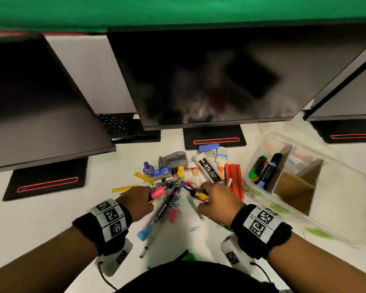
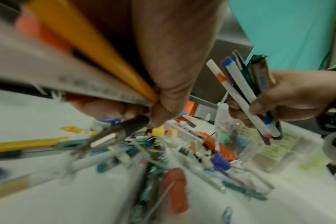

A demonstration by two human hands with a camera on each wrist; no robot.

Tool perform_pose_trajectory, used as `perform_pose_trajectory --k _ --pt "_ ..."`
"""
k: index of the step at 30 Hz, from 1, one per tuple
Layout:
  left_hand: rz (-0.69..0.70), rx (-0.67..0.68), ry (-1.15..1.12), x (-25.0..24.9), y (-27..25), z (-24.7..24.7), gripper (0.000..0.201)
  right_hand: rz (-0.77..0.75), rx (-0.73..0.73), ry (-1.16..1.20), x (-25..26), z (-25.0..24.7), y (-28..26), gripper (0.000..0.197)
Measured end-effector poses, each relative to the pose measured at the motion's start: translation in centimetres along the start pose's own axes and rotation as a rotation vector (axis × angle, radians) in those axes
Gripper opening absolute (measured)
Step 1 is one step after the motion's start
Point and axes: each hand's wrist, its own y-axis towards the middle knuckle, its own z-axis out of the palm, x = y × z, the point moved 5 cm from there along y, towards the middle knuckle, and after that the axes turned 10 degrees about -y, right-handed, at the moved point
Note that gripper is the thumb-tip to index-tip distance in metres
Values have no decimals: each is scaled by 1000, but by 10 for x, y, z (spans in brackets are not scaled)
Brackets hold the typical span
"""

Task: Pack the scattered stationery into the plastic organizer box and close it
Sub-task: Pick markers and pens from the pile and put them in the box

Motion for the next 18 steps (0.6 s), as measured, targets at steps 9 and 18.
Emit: perform_pose_trajectory --k 9,18 --pt "324 -3 -140 -120 15 2 7 454 -180 1234 -76 -73 -29 11" --pt "300 20 -295 -183 17 -19 11 739 -329 1223 -157 -86 -17 7"
